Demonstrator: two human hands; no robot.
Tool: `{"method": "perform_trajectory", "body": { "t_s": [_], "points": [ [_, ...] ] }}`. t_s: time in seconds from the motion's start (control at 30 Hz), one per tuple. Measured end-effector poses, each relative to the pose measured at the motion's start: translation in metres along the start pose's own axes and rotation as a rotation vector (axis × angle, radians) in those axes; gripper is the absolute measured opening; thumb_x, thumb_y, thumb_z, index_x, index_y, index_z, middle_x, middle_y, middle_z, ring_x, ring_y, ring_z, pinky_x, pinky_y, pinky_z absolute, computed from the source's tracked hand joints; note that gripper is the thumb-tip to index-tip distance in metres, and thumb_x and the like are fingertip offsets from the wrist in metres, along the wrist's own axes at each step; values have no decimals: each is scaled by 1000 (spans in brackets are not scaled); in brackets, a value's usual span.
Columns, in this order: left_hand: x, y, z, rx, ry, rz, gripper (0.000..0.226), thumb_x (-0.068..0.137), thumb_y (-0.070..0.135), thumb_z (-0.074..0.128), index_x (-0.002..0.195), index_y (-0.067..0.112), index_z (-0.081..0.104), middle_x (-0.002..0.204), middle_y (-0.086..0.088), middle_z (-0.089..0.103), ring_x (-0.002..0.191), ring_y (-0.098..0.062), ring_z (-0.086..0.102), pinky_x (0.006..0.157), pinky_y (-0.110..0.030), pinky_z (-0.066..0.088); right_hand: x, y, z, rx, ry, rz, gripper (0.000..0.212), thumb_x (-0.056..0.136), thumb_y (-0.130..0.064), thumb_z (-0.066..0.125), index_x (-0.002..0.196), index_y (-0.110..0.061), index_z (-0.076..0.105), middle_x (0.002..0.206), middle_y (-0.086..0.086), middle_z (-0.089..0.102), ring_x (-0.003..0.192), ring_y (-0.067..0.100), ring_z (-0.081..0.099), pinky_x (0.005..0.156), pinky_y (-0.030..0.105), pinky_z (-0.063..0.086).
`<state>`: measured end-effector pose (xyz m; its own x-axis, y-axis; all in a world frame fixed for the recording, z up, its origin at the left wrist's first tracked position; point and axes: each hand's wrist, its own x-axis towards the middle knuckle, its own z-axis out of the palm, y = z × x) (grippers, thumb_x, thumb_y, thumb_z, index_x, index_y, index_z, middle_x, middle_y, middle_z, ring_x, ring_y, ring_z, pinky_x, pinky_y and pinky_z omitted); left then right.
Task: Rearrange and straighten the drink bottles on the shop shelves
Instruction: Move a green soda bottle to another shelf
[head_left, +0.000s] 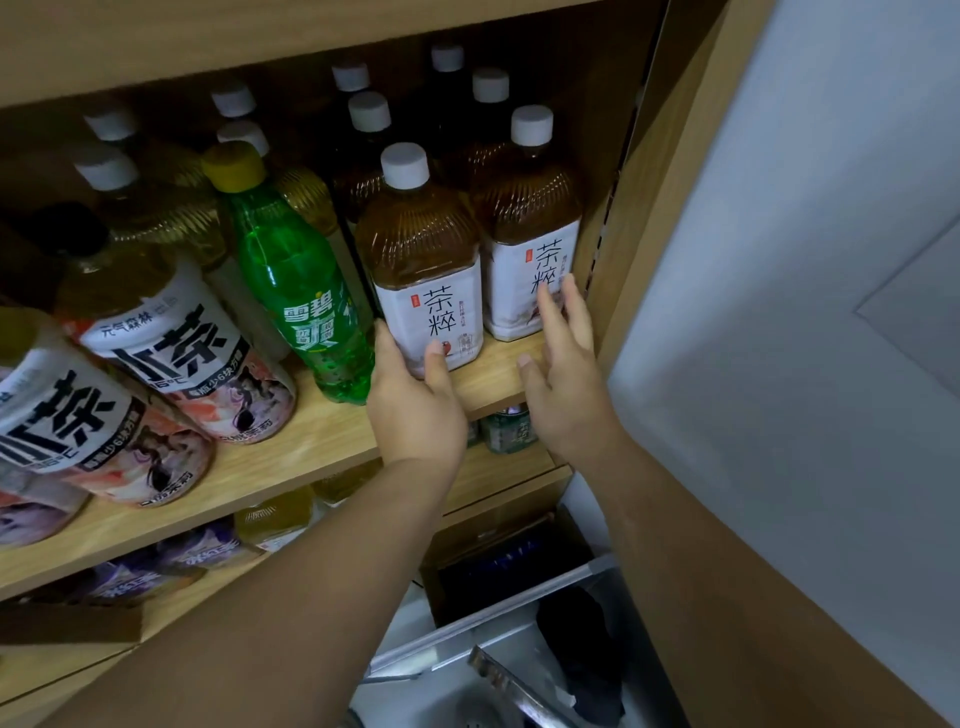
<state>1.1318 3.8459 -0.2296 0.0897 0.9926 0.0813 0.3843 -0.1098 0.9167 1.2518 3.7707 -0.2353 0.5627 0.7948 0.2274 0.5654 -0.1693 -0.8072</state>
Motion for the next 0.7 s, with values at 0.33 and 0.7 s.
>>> {"method": "perform_trajectory", "body": {
  "t_s": [0.33, 0.7],
  "points": [
    [15, 9, 20, -24, 102, -27, 24, 100, 32, 62, 120, 17, 62, 109, 7, 68, 96, -15, 63, 87, -28, 50, 2, -1, -9, -6, -30, -32, 67, 100, 3, 54, 160, -13, 29, 171, 5, -2, 146, -7, 3, 110, -2, 6],
    [-12, 11, -95, 53, 64, 226, 26, 100, 19, 62, 126, 20, 63, 116, 2, 65, 104, 1, 59, 86, -5, 44, -8, -77, 9, 174, 75, -117, 32, 100, -16, 64, 132, -13, 66, 121, -5, 58, 102, -9, 61, 82, 6, 48]
  ]
}}
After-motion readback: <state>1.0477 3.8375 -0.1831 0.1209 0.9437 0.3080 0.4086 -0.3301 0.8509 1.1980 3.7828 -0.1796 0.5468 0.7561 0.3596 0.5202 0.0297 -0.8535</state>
